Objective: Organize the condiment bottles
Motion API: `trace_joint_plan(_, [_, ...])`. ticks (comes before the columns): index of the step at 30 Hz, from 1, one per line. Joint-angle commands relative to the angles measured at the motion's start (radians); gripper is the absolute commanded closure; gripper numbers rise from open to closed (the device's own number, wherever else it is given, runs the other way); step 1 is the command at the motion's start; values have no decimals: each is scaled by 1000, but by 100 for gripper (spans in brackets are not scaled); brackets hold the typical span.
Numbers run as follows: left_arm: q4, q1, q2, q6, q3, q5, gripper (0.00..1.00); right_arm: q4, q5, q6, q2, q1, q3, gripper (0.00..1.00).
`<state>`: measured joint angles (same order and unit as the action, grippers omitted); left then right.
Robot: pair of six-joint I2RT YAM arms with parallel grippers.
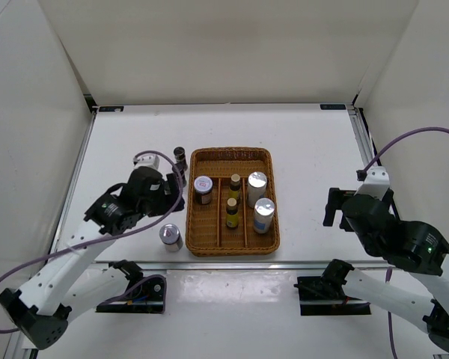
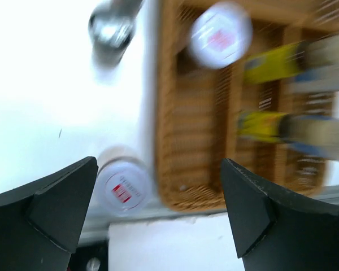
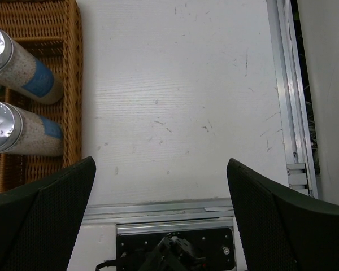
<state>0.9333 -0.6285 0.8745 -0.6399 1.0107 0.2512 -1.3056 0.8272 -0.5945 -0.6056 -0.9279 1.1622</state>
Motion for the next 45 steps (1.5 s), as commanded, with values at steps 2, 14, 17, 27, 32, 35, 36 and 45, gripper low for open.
trace_joint_plan(2, [94, -11, 58, -124, -89, -26, 0, 37, 6, 7, -19, -3, -4, 0])
trace_joint_plan(14, [94, -11, 93, -221, -187, -49, 0, 37, 6, 7, -19, -3, -4, 0])
trace_joint_plan(17, [94, -23, 93, -245, -205, -49, 0, 37, 6, 7, -28, -3, -4, 0])
trace_joint_plan(27, [73, -23, 83, -279, -235, -69, 44, 37, 6, 7, -28, -3, -4, 0])
trace_joint_plan(32, [120, -23, 50, -259, -100, -43, 79, 37, 6, 7, -37, -3, -4, 0])
trace_joint_plan(35, [179, -33, 50, -248, 23, -17, 89, 37, 6, 7, -37, -3, -4, 0])
trace_joint_plan(36, [179, -33, 50, -236, 49, -4, 89, 37, 6, 7, -37, -3, -4, 0])
trace_joint_plan(45, [72, -144, 199, -227, 154, -30, 89, 37, 6, 7, -46, -3, -4, 0])
